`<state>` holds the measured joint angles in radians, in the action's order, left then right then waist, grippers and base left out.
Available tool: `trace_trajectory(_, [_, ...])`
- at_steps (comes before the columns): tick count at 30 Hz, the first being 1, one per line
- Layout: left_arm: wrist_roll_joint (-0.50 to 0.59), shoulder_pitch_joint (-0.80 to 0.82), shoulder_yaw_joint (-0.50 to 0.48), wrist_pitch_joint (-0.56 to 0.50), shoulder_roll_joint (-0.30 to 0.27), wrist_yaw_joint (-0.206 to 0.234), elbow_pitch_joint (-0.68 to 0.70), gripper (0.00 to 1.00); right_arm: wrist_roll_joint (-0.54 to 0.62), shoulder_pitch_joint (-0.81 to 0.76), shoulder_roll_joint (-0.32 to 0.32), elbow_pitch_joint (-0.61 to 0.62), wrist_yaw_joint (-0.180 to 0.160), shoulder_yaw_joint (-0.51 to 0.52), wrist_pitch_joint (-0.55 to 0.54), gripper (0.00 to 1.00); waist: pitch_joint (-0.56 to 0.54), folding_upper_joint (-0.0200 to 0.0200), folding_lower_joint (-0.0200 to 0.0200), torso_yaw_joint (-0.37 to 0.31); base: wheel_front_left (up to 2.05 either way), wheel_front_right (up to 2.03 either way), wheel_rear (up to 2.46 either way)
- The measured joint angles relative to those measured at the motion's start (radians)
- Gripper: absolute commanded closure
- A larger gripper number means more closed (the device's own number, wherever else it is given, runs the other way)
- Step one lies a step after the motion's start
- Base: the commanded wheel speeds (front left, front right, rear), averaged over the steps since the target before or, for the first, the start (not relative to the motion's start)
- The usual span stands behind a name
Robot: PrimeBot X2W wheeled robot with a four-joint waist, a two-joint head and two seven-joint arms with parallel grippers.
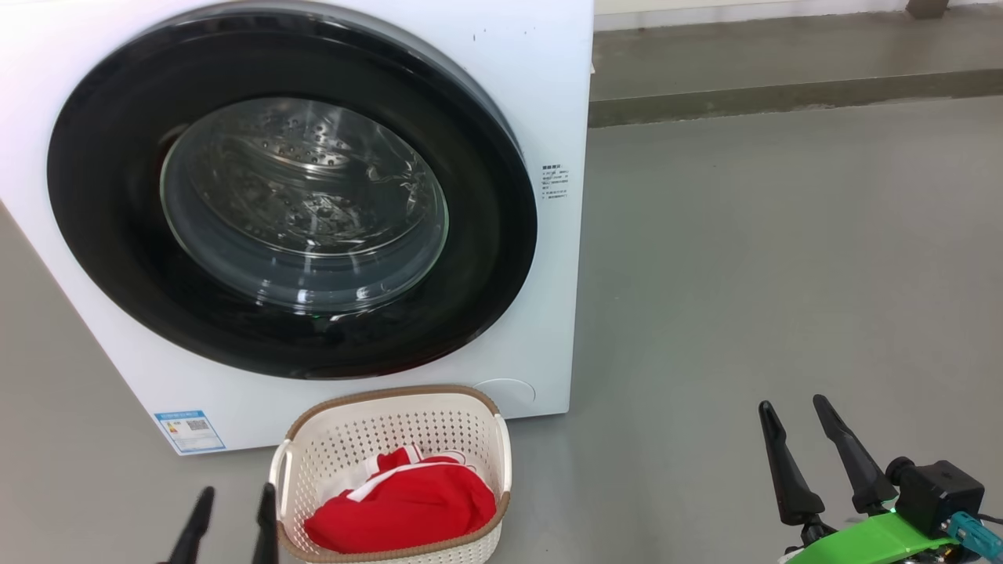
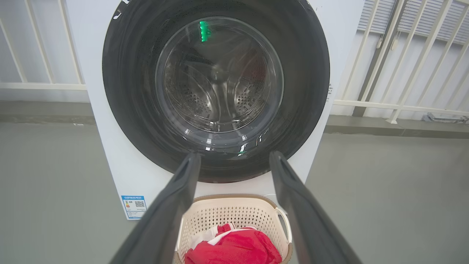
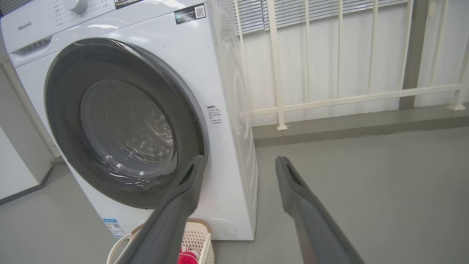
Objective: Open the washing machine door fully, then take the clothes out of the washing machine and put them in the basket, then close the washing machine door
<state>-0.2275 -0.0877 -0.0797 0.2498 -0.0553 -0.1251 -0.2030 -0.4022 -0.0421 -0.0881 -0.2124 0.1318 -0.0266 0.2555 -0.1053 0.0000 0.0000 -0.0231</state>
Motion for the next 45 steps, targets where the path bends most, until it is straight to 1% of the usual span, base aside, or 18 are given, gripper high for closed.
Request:
trace_trajectory(1, [0.003,0.0,0.004,0.0,-0.001,0.0,0.0,0.0,0.002,0.0,-0.001,0.001,0.0,0.002,0.0,0.0,0.0,0.0,0.0,0.0,0.0,0.0,0.0])
trace_trajectory(2, [0.011,-0.001,0.013,0.0,-0.004,0.0,-0.004,1.0,0.003,0.0,-0.001,0.001,0.0,0.004,0.0,1.0,0.0,0.0,0.0,0.001,0.0,0.0,0.0])
trace_trajectory(10, [0.004,-0.04,0.021,-0.014,0.027,0.002,-0.094,1.0,-0.015,-0.057,0.024,-0.086,0.0,0.002,-0.005,1.0,0.001,0.0001,0.0001,0.001,0.0,0.0,0.0])
trace_trajectory(15, [-0.053,-0.038,0.021,-0.03,0.028,0.002,-0.094,1.0,-0.055,-0.056,0.024,-0.086,0.0,0.006,-0.019,1.0,0.003,0.0,0.0007,0.002,0.0,0.0,0.0])
trace_trajectory(30, [-0.232,-0.033,0.02,-0.074,0.028,0.002,-0.091,1.0,-0.212,-0.042,0.026,-0.083,0.0,0.02,-0.064,1.0,0.02,0.0,0.0002,0.005,0.0,0.0,0.0])
trace_trajectory(45, [-0.38,-0.01,0.019,-0.111,0.027,0.002,-0.089,1.0,-0.344,-0.03,0.029,-0.081,0.0,0.043,-0.107,1.0,0.032,0.0,0.0002,0.008,0.0,0.0,0.0])
